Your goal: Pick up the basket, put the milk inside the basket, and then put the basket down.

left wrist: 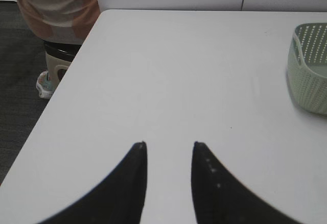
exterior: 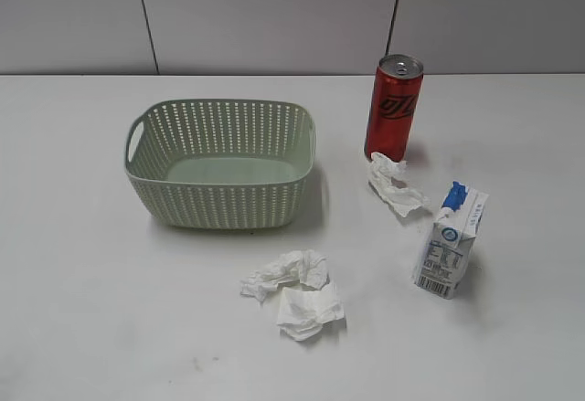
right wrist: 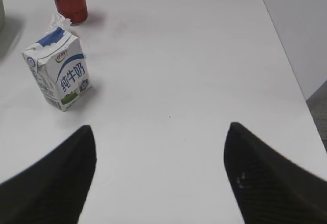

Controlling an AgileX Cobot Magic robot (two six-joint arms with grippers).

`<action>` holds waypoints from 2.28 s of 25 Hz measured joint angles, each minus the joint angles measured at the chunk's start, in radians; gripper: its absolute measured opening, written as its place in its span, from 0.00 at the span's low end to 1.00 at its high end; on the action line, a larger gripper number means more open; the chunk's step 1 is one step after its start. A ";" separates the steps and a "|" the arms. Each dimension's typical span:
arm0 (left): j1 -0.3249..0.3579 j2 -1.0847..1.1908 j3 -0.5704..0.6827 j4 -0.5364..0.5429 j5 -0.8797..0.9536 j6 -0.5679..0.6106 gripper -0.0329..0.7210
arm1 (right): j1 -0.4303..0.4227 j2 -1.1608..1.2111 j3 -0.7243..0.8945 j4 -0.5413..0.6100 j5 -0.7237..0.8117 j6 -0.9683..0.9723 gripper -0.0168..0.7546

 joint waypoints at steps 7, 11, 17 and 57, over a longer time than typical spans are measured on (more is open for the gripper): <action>0.000 0.000 0.000 0.000 0.000 0.000 0.36 | 0.000 0.000 0.000 0.000 0.000 0.000 0.79; 0.000 0.000 0.000 0.000 0.000 0.000 0.36 | 0.000 0.000 0.000 0.000 0.000 0.000 0.79; 0.000 0.000 0.000 0.000 0.000 0.000 0.36 | 0.000 0.000 0.000 0.000 0.000 0.000 0.79; 0.000 0.000 -0.003 0.001 -0.009 0.000 0.84 | 0.000 0.000 0.000 0.000 0.000 0.000 0.79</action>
